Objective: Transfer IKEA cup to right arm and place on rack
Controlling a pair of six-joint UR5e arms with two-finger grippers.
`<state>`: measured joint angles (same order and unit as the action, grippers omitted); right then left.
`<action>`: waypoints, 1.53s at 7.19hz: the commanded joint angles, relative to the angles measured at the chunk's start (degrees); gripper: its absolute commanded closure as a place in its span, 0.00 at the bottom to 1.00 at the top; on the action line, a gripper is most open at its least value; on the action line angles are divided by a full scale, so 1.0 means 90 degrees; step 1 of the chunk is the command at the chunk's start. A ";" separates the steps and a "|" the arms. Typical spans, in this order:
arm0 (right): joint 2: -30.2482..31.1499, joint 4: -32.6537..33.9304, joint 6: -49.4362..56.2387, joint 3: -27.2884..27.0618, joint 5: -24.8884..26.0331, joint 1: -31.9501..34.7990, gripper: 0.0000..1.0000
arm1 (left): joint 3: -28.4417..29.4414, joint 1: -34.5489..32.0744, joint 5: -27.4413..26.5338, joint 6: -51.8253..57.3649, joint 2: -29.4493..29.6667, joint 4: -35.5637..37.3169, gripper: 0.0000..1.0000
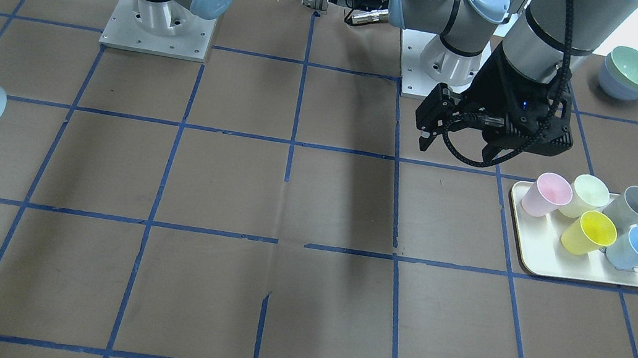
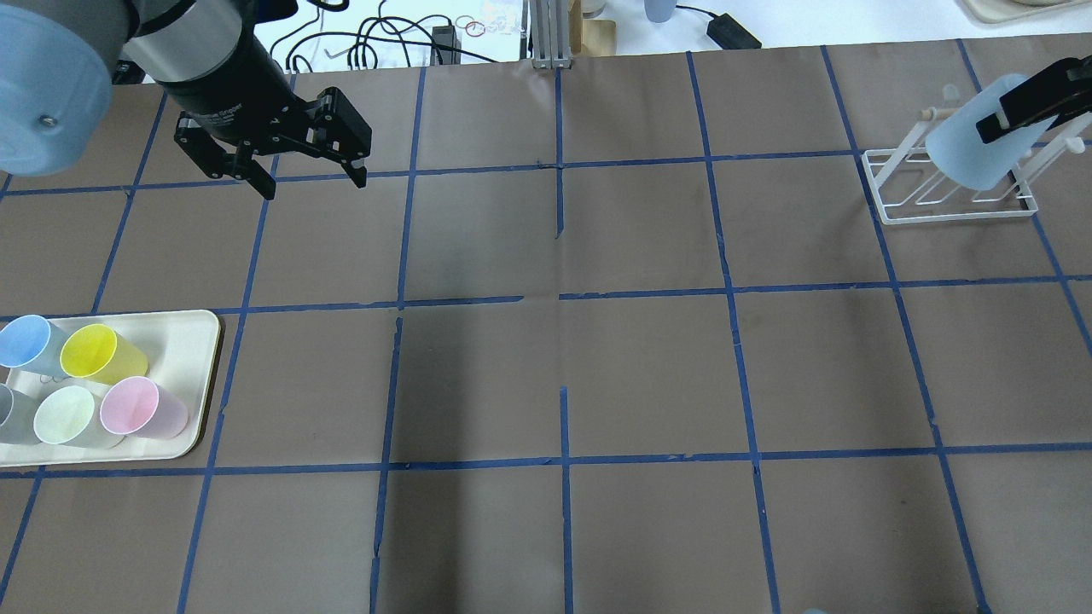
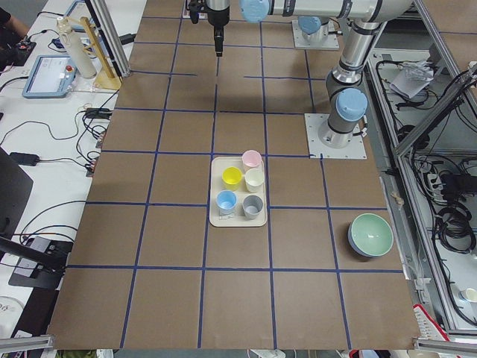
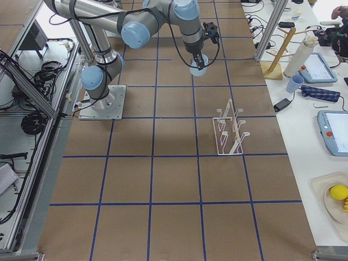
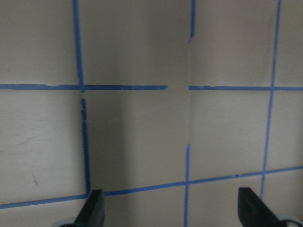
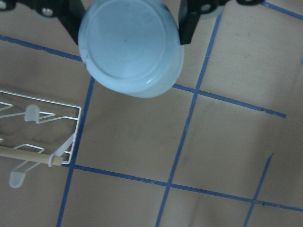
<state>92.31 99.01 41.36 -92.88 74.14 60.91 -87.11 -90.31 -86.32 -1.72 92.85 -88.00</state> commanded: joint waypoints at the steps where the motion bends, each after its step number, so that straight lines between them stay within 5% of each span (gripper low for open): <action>1: -0.0644 0.0880 -0.0889 -0.0032 0.0443 -0.0019 1.00 | 0.0001 -0.0082 -0.0145 0.0034 -0.0004 0.0090 0.00; 5: -0.1603 0.2502 -0.0982 -0.0032 0.0815 -0.0049 1.00 | -0.0018 -0.0112 -0.0165 0.0054 -0.0043 0.0197 0.00; 11: -0.1810 0.2524 -0.1878 -0.0041 0.0951 -0.0039 1.00 | -0.0057 -0.0121 -0.0165 0.0064 -0.0043 0.0188 0.00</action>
<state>76.27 122.01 26.62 -93.25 82.62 60.51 -87.50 -91.41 -87.80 -1.21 92.56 -86.24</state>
